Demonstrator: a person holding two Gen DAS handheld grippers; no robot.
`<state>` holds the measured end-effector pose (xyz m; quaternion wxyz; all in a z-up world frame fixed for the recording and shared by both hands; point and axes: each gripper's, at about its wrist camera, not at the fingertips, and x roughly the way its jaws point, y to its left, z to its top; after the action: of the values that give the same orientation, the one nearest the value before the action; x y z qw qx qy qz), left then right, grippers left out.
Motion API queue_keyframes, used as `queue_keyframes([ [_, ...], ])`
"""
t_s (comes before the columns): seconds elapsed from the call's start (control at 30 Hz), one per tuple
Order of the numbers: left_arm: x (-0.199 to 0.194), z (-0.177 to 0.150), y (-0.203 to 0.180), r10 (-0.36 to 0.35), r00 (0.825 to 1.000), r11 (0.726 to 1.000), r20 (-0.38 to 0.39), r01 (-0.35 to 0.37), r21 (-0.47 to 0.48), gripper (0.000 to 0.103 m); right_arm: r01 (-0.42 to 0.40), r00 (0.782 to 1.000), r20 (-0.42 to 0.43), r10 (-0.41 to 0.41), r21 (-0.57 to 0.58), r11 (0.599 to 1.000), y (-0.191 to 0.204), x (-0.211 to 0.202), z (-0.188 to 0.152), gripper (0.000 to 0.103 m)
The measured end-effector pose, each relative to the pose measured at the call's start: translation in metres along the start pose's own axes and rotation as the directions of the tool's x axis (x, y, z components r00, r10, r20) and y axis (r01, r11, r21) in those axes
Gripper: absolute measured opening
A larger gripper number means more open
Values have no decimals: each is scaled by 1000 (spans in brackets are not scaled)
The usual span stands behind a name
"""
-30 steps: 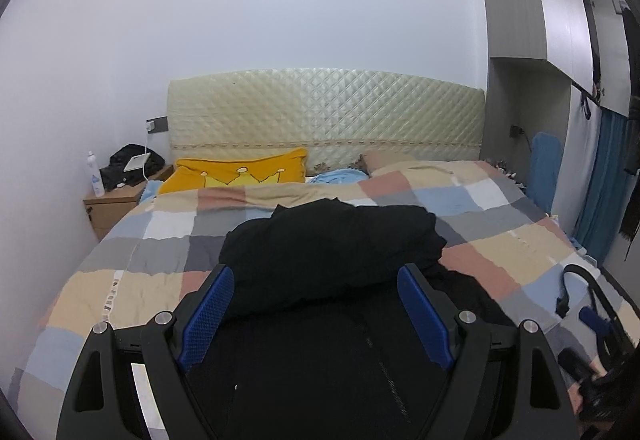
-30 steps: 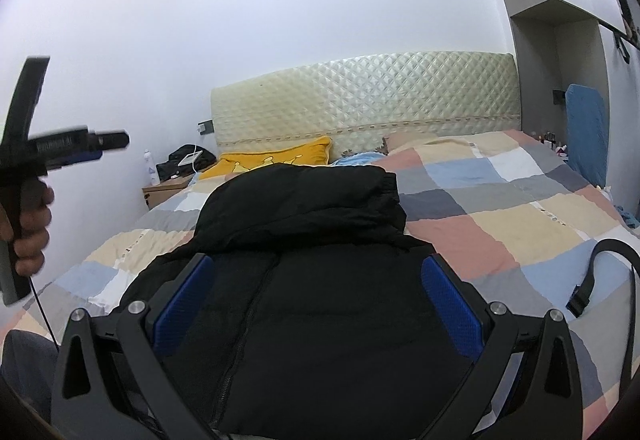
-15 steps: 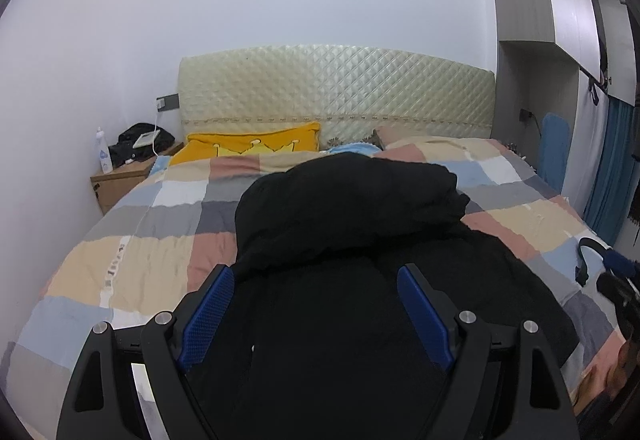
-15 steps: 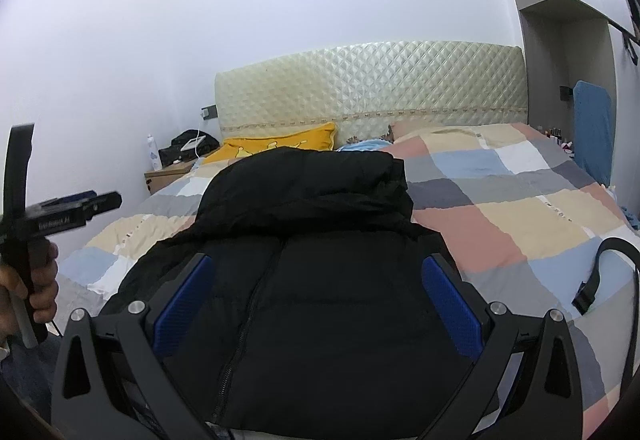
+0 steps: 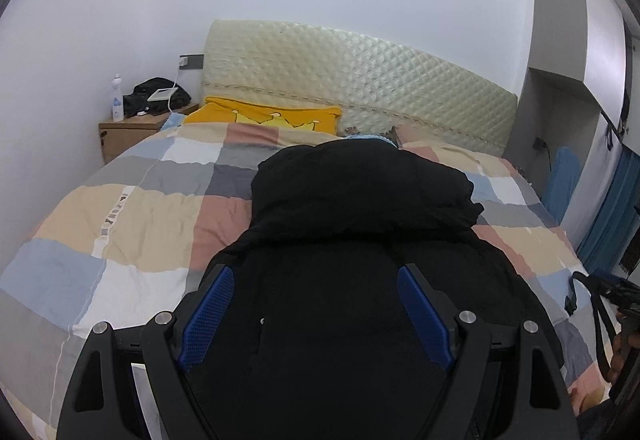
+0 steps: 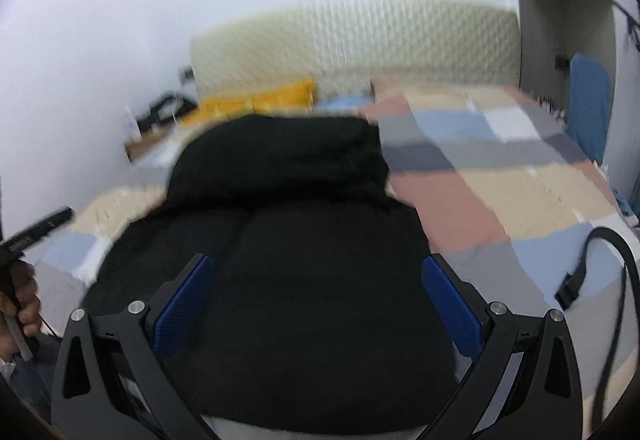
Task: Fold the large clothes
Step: 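Grasp the black jacket's hem edge with both grippers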
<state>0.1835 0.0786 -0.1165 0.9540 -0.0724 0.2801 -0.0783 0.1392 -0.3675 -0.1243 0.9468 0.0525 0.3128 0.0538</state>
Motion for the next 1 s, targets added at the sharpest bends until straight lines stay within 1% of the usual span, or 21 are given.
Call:
queue_keyframes([
  [0.03, 0, 0, 3, -3, 1000, 1000, -4, 3, -6, 84, 17, 999, -30, -17, -6, 1000, -6, 5, 0, 103],
  [0.1, 2, 0, 6, -24, 1000, 1000, -20, 24, -20, 84, 98, 991, -84, -102, -55, 994, -18, 17, -3, 103],
  [0.17, 5, 0, 6, -52, 998, 998, -37, 51, -23, 84, 116, 981, -146, -124, -64, 991, -32, 31, -8, 103],
  [0.23, 8, 0, 5, -58, 997, 998, -56, 56, -27, 84, 111, 971, -213, -112, -14, 994, -48, 47, -16, 103],
  [0.3, 11, -1, 5, -56, 996, 998, -70, 53, -36, 84, 84, 948, -312, -61, 59, 995, -66, 68, -27, 103],
  [0.33, 13, -2, 8, -53, 995, 998, -81, 50, -49, 84, 77, 937, -346, -40, 93, 993, -73, 76, -32, 103],
  [0.37, 14, -2, 9, -55, 995, 997, -88, 50, -59, 84, 76, 922, -387, -20, 131, 988, -82, 86, -39, 103],
  [0.4, 16, -2, 11, -55, 994, 996, -96, 48, -71, 84, 93, 910, -415, -20, 158, 983, -89, 92, -44, 103],
  [0.47, 19, -3, 14, -52, 992, 995, -115, 41, -93, 84, 134, 902, -430, -45, 180, 974, -99, 97, -47, 103],
  [0.53, 21, -4, 18, -61, 990, 992, -127, 46, -113, 84, 132, 899, -438, -20, 227, 965, -109, 100, -49, 103],
  [0.6, 21, -5, 21, -77, 989, 990, -130, 60, -130, 84, 124, 886, -464, 21, 280, 952, -120, 108, -55, 103],
  [0.63, 22, -6, 22, -78, 988, 989, -134, 60, -136, 84, 123, 872, -488, 48, 312, 942, -126, 114, -62, 103],
  [0.67, 22, -6, 22, -76, 988, 989, -138, 57, -138, 84, 121, 853, -517, 78, 341, 932, -131, 120, -71, 103],
  [0.73, 24, -7, 22, -72, 987, 989, -145, 52, -137, 84, 103, 822, -550, 146, 395, 913, -137, 127, -84, 103],
  [0.77, 26, -8, 21, -71, 986, 989, -150, 50, -137, 84, 90, 813, -553, 180, 427, 900, -140, 129, -90, 103],
  [0.87, 28, -9, 21, -72, 984, 989, -162, 50, -140, 84, 83, 812, -549, 199, 445, 892, -140, 128, -96, 103],
  [1.0, 32, -12, 25, -82, 980, 984, -182, 51, -170, 84, 30, 812, -518, 269, 498, 867, -142, 130, -99, 103],
])
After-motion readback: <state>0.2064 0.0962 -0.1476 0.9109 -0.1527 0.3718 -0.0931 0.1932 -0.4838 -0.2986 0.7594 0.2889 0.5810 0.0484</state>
